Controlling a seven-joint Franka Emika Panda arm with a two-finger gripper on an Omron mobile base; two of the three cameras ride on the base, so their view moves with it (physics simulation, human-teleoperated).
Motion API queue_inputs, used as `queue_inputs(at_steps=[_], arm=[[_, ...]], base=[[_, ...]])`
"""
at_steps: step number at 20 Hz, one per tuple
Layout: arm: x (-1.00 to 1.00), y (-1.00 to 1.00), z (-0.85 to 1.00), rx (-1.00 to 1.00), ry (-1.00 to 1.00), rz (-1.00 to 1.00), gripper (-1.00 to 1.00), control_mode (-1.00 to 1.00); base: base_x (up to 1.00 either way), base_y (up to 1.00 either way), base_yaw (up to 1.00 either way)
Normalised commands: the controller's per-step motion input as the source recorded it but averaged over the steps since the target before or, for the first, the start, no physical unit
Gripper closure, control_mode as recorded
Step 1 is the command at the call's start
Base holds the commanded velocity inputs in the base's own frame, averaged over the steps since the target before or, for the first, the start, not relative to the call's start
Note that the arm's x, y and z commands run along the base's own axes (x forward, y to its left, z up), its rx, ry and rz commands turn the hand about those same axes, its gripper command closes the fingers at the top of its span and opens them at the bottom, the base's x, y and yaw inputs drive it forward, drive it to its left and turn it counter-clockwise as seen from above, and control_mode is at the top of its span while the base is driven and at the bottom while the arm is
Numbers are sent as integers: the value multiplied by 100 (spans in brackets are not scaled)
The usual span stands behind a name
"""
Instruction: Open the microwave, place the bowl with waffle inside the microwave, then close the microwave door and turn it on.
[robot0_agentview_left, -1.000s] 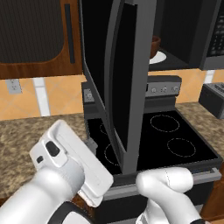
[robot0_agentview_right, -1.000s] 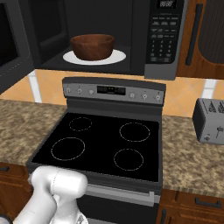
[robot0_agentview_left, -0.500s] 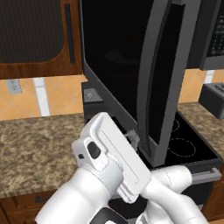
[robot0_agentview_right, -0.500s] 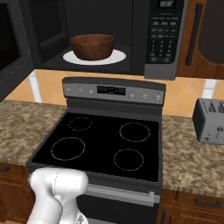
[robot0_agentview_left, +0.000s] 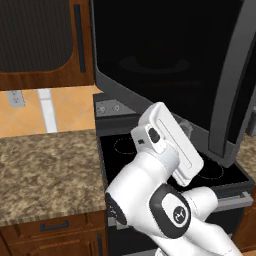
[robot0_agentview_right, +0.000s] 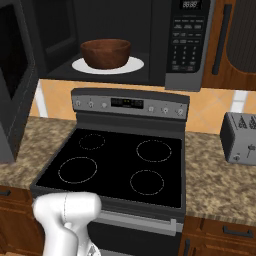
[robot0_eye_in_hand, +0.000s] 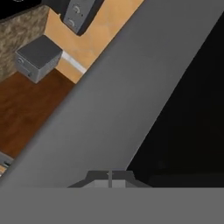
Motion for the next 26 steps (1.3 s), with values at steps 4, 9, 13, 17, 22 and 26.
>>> queue_inputs(at_steps=[4, 9, 13, 17, 22, 26], arm=[[100, -70, 15, 0, 0, 0, 100, -100], [100, -60, 18, 0, 0, 0, 100, -100], [93, -47, 38, 1, -4, 4, 100, -100], [76, -49, 61, 11, -1, 15, 100, -100], [94, -47, 30, 21, 24, 29, 100, -100], [100, -42, 2, 28, 37, 34, 100, -100]], base=[[0, 0, 0], [0, 0, 0], [0, 0, 0], [0, 0, 0], [0, 0, 0], [0, 0, 0]])
